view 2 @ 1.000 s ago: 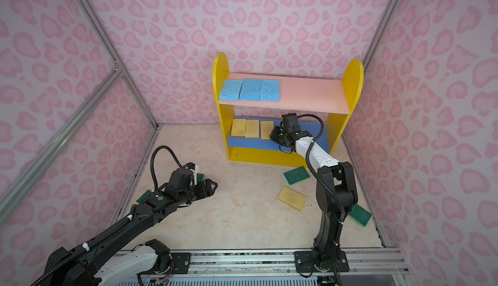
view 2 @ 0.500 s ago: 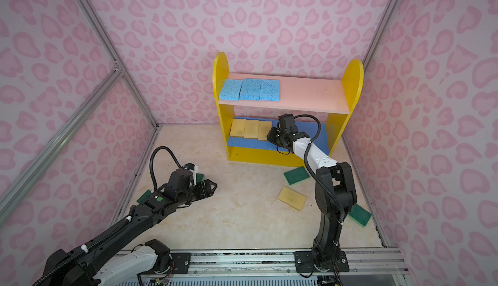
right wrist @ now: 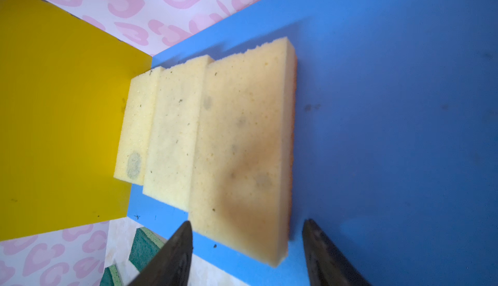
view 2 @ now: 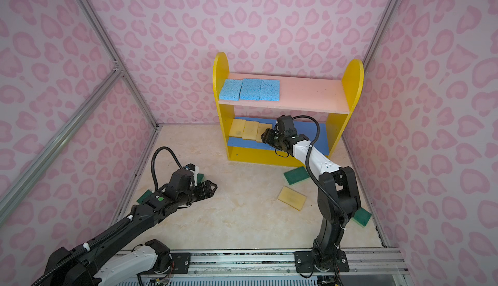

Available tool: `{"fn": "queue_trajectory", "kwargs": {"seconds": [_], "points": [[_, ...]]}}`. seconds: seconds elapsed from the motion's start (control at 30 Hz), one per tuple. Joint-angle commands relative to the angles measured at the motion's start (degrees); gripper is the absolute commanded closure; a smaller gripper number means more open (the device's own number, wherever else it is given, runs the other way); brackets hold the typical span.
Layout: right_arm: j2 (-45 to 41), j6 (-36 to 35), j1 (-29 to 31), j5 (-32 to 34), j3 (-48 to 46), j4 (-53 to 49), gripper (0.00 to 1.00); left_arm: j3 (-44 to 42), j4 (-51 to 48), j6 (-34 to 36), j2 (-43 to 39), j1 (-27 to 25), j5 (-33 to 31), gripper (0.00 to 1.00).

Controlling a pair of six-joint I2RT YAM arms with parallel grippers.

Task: Place and organize the cleaning sponges onto the shelf
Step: 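Withdraw the right gripper while the left gripper reaches toward a yellow sponge on the table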

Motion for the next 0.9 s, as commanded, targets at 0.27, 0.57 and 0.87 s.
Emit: {"fn": "queue_trajectory", "kwargs": {"seconds": [0.27,0.57,0.87], "points": [[-7.84,-2.33,0.03,0.97,-4.52,-4.47,0.27,4.84,3.44,1.14,8.71,-8.28,-2.18,0.32],[-24.43,-3.69,-1.37,-0.37,-18.94,-3.85,0.25,10.81,8.62,-1.66,21.64,-18.77,-5.03,0.39],[-44.22,-3.97,-8.9,-4.02,-36.98,-4.26,0.24,22.79,12.78,-2.86,36.99,-27.1,-3.71,0.32]]}}
